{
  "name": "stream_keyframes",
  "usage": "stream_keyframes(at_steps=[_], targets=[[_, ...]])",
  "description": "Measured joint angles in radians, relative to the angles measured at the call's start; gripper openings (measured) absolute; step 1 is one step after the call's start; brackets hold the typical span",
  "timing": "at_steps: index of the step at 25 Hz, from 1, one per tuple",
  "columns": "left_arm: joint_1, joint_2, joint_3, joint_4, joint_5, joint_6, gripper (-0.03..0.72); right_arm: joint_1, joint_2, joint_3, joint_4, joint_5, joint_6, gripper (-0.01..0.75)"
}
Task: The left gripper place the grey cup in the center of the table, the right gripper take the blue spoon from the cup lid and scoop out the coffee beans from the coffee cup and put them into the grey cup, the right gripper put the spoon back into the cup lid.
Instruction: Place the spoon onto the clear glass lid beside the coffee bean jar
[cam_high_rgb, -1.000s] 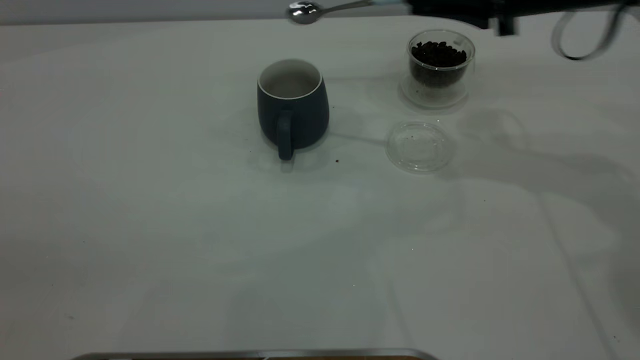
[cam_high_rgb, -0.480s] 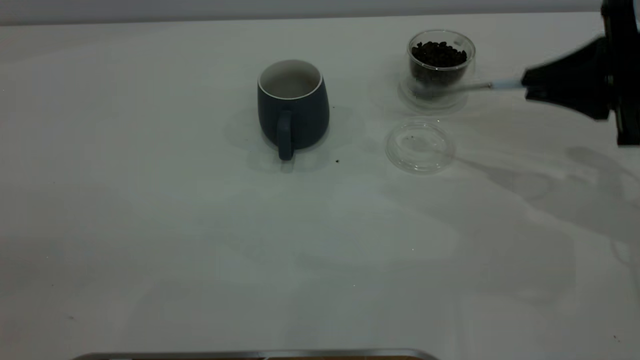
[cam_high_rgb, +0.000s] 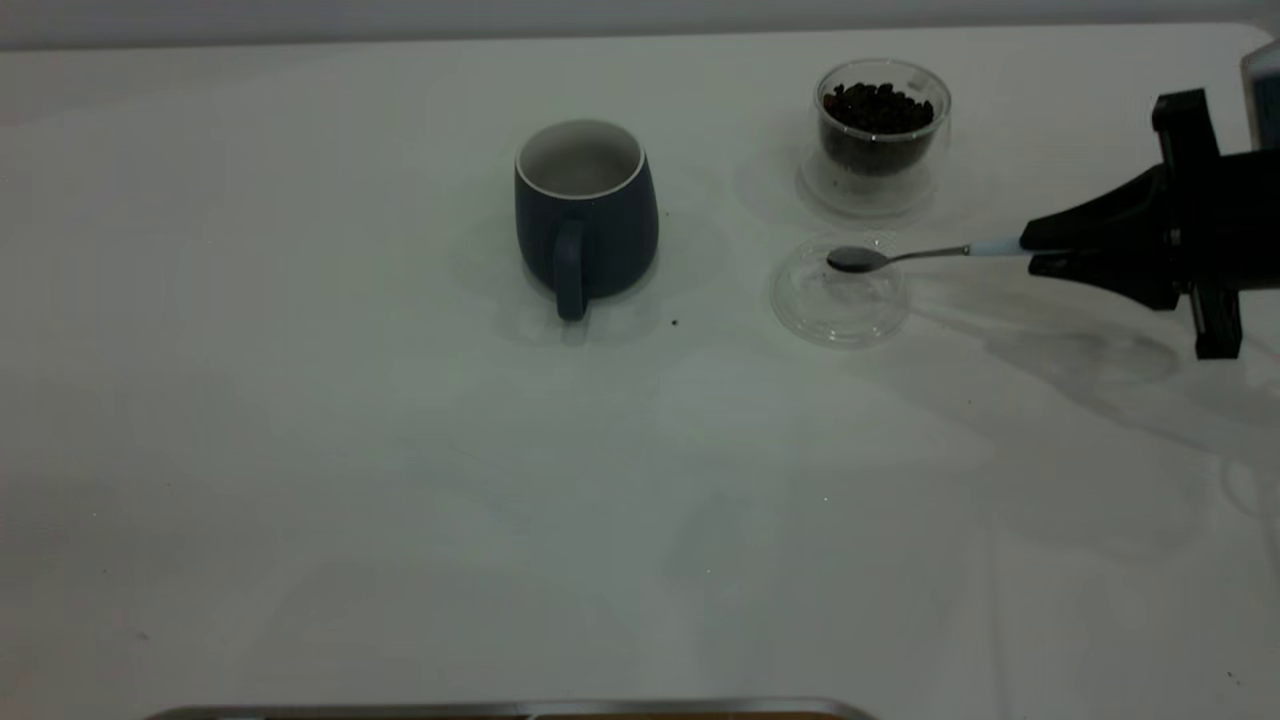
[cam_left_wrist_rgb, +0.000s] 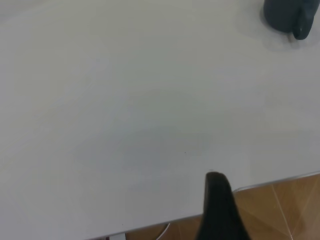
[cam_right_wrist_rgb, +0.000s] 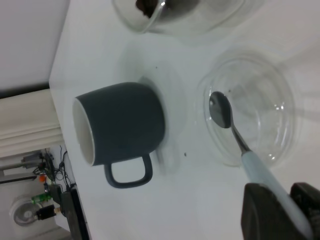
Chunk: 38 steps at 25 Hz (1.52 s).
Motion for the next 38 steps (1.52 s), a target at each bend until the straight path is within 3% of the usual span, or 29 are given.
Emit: stream_keyframes(at_steps=[6, 14, 24, 38], targets=[[0.0, 0.0, 0.0, 0.0, 0.0, 0.0, 0.567, 0.007, 0.044, -0.031, 0.0, 0.003, 0.001, 0.107], [0.0, 0.0, 0.0, 0.0, 0.0, 0.0, 0.567, 0.071, 0.048, -0.081, 0.0, -0.002, 0.001, 0.107], [0.0, 0.0, 0.0, 0.0, 0.0, 0.001, 0.567, 0.076, 0.061, -0.086, 0.0, -0.017, -0.011, 0.12], [0.0, 0.0, 0.0, 0.0, 0.0, 0.001, 0.567, 0.081, 0.075, -0.086, 0.0, 0.002, -0.101, 0.293]])
